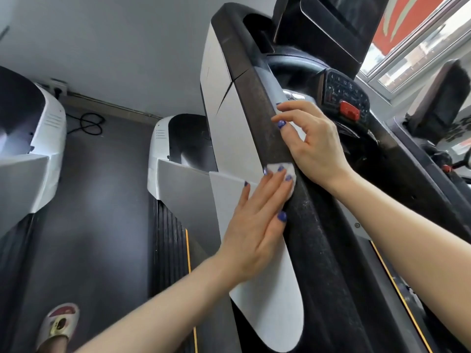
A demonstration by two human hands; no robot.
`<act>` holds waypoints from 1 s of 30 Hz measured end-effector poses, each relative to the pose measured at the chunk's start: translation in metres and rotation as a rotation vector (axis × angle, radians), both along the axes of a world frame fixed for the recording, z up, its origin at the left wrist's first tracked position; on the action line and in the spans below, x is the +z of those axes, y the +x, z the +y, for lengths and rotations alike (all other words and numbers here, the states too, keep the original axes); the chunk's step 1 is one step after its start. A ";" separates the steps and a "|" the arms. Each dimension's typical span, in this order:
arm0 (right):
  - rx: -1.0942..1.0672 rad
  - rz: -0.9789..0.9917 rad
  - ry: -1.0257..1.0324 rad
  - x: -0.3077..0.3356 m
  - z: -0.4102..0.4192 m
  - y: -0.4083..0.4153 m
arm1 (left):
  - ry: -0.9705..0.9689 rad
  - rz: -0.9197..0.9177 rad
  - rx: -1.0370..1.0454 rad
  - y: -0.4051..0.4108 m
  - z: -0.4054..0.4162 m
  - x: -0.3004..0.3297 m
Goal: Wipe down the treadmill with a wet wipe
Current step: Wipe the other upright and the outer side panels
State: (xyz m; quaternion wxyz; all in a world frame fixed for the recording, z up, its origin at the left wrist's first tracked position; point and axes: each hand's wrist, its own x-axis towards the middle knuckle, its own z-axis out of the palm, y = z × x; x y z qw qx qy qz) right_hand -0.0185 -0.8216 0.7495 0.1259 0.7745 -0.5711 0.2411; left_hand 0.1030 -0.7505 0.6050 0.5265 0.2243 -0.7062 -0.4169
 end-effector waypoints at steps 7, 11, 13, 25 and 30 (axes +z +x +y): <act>-0.021 -0.025 0.006 0.001 0.002 -0.001 | -0.090 -0.013 -0.032 0.005 0.021 0.001; -0.019 -0.014 0.018 0.002 -0.004 0.000 | -0.176 -0.058 -0.015 0.008 0.022 -0.007; -0.004 0.021 0.015 0.003 -0.009 0.001 | -0.139 -0.080 0.019 0.007 0.001 -0.003; 0.038 0.127 0.088 0.004 -0.041 0.015 | 0.194 0.008 0.050 0.001 -0.018 -0.023; 0.028 0.165 0.177 0.005 -0.052 0.022 | 0.308 -0.082 0.048 0.005 -0.040 -0.062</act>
